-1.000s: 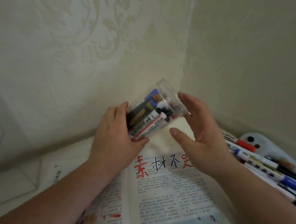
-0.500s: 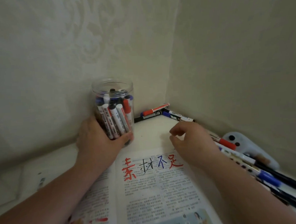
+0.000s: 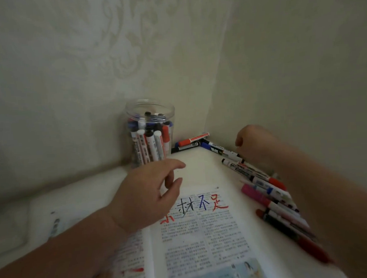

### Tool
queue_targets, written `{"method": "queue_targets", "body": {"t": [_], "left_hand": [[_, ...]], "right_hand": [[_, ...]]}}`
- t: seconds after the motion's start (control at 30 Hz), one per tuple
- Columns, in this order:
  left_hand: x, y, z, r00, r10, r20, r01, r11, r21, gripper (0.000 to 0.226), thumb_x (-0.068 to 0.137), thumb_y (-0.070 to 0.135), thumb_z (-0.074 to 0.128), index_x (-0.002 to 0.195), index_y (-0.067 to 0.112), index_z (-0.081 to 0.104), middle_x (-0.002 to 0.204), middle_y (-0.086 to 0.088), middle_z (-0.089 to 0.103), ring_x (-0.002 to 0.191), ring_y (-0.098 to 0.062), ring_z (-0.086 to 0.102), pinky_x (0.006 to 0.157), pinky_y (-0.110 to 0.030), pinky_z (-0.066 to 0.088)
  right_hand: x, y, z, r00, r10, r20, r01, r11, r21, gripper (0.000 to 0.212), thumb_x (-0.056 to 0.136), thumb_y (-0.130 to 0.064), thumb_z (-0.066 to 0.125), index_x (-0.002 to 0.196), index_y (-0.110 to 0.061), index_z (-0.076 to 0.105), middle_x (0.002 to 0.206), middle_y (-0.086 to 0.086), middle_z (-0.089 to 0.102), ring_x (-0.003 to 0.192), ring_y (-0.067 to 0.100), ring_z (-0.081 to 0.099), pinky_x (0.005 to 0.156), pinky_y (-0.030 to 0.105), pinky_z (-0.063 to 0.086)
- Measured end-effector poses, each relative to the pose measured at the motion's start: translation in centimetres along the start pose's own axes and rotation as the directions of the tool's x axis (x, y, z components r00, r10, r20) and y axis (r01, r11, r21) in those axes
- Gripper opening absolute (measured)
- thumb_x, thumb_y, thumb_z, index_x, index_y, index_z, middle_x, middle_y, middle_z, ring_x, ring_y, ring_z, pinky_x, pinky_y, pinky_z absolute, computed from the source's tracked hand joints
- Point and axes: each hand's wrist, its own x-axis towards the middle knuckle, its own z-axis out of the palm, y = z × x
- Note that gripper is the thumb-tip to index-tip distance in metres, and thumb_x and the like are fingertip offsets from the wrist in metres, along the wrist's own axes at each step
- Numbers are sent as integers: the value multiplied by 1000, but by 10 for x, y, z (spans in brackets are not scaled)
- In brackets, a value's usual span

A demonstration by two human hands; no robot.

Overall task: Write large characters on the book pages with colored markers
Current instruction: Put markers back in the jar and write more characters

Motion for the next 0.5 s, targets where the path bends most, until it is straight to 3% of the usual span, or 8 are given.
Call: {"method": "queue_targets", "body": {"t": [0.07,0.17,0.23,0.37,0.5], "left_hand": [[0,1,0,1000,18,10,-18,1000,-20,22,89,22,66,111,19,70,74,17,57,67,13,46,74,-2,34],[-1,2,-1,999,33,8,-33,999,-26,23,90,28,60,108,21,73,76,17,63,69,6,52,73,-13,47],[0,1,-2,1000,30,10,-29,999,-29,23,91,28,59,107,21,74,77,21,60,70,11,48,73,-12,46],[2,1,-2,1000,25,-5,-25,999,-41,23,90,27,59,105,20,75,78,28,46,69,20,42,75,-2,35],[3,0,-1,999,13,-38,-14,999,-34,25,91,26,59,109,17,73,81,25,51,71,9,47,77,-1,38]], "right_hand": [[14,-4,8,998,-26,56,32,993,-112,15,88,-13,67,100,-10,74,100,9,73,90,26,68,80,34,58],[27,-10,19,990,-56,132,89,961,-262,19,82,-16,70,100,-10,72,87,7,67,82,26,66,68,29,52],[34,-13,24,985,-52,163,100,947,-305,16,81,-13,70,96,-10,72,81,5,65,78,25,65,65,28,50],[35,-15,26,982,-73,174,128,933,-336,9,80,-11,67,89,-10,69,78,5,63,71,23,62,63,29,50],[19,-16,-6,993,-104,49,111,974,-199,18,84,-29,71,98,-19,68,98,2,66,89,24,63,75,31,52]]}}
